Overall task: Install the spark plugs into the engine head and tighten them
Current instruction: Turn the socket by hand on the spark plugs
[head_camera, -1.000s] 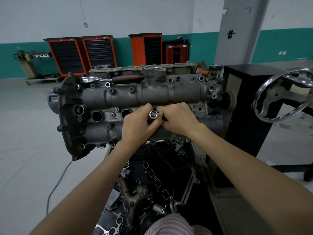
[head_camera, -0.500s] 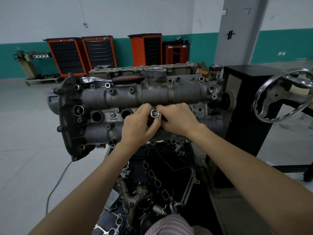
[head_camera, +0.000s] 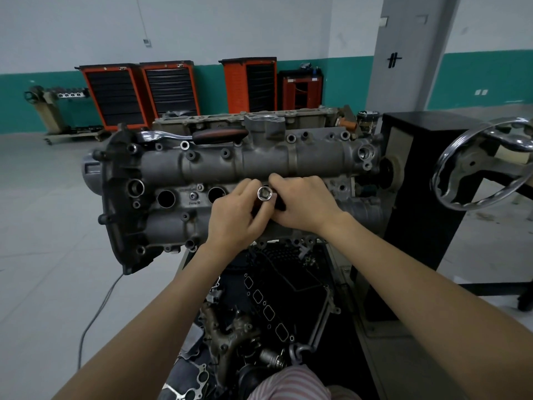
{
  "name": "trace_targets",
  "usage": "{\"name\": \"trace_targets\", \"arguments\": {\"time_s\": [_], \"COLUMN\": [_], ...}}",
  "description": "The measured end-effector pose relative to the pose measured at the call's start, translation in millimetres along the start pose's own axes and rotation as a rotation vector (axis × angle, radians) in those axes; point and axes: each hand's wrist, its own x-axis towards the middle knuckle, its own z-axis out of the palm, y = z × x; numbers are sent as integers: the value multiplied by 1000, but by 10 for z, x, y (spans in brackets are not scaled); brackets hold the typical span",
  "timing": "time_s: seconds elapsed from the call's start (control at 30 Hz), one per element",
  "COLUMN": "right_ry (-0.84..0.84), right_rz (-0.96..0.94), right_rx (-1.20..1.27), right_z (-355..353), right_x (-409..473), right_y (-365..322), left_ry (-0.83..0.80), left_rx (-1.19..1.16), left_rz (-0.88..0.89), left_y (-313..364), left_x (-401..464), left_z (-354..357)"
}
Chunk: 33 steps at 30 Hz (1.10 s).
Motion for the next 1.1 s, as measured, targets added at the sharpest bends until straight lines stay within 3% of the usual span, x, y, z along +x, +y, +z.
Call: {"name": "trace_targets", "arguments": {"time_s": [0.27,0.73,1.1], "right_ry": [73,-102,-65], "right_rz": [-49,-4,29], "right_rx": [77,-13,16], "right_z": [-44,31,-10], "right_x": [-22,13,3], "right_y": [-22,22,5], "left_ry": [11,-2,12], "left_rx": [26,50,109], "left_rz": [-50,-47,-3], "left_y": [27,21,1], "left_x": [8,-2,-6], "left_z": [8,14,39]}}
